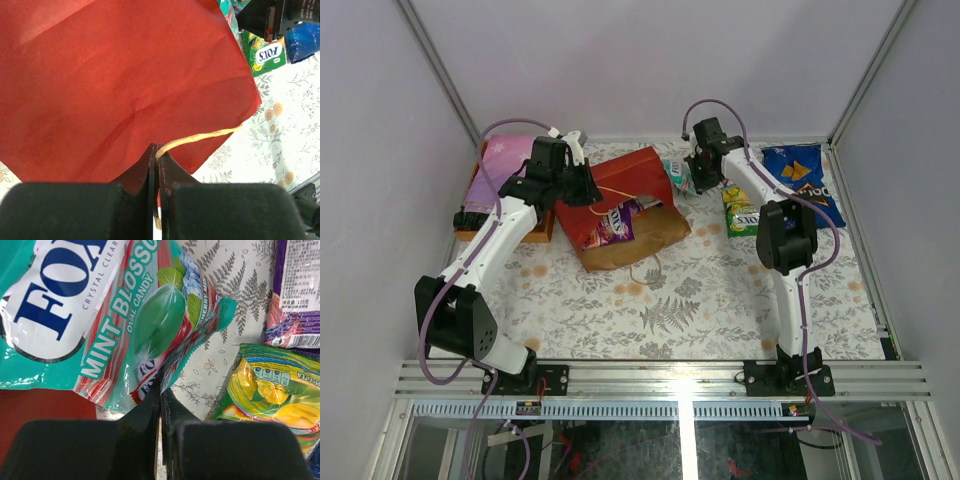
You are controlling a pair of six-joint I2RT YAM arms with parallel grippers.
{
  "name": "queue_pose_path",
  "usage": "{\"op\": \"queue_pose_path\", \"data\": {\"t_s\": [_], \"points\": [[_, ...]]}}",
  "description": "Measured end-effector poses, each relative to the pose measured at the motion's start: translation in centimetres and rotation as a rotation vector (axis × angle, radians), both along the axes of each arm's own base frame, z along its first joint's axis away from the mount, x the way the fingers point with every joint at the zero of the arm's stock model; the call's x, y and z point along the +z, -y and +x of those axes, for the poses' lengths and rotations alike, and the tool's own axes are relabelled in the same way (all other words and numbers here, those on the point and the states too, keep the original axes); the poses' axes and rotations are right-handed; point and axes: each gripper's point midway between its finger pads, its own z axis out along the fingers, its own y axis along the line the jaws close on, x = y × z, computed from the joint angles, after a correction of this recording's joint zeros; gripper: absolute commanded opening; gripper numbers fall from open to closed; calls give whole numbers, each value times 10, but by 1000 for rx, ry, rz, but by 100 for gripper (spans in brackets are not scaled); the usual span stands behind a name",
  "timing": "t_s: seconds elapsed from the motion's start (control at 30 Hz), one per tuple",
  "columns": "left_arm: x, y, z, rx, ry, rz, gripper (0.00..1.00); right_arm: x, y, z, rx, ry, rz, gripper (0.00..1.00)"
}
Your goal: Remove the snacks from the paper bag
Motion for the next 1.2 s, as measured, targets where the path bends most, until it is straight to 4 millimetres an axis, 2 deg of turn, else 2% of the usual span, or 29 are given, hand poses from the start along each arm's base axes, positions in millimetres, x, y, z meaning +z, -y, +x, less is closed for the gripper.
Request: {"op": "queue_pose_path", "data": {"t_s": [0.2,0.23,0.27,0.33,0.37,0.4,0.5,0.57,0.63,0.8,0.9,0.93,0.97,1.03,1.13,1.2], "points": [[-1,-3,1,12,3,14,0,-25,10,-8,-25,-37,-29,2],[-1,-3,2,14,4,16,0,-30,11,-9,-33,-44,-31,15],[-1,-4,2,16,5,19,0,-36,11,-13,-44,-56,-30,40],[-2,-5,2,19,6,24,0,-46,11,-20,-74,-85,-15,80],[-2,-6,3,22,7,28,0,-49,10,-25,-84,-100,-2,95],[-2,-7,3,24,9,33,0,-52,8,-30,-93,-117,21,100],[-3,-9,3,31,9,44,0,-48,-7,-42,-99,-148,123,99],[-5,-10,3,36,6,53,0,-32,-16,-47,-99,-145,188,99],[-6,-12,3,42,4,61,0,-6,-23,-44,-98,-101,240,100],[-6,-14,4,49,5,67,0,96,-30,-27,-57,131,342,98],[-6,-15,4,53,5,70,0,140,-34,-8,-1,261,348,100],[-6,-15,4,56,5,72,0,145,-34,-1,12,285,336,100],[-6,-16,5,57,6,72,0,148,-34,9,29,311,315,100],[-6,-16,5,59,6,75,0,139,-35,26,51,320,280,99],[-7,-17,5,63,6,79,0,94,-34,47,67,257,213,97],[-7,-17,5,65,6,80,0,57,-31,49,65,186,179,97]]}}
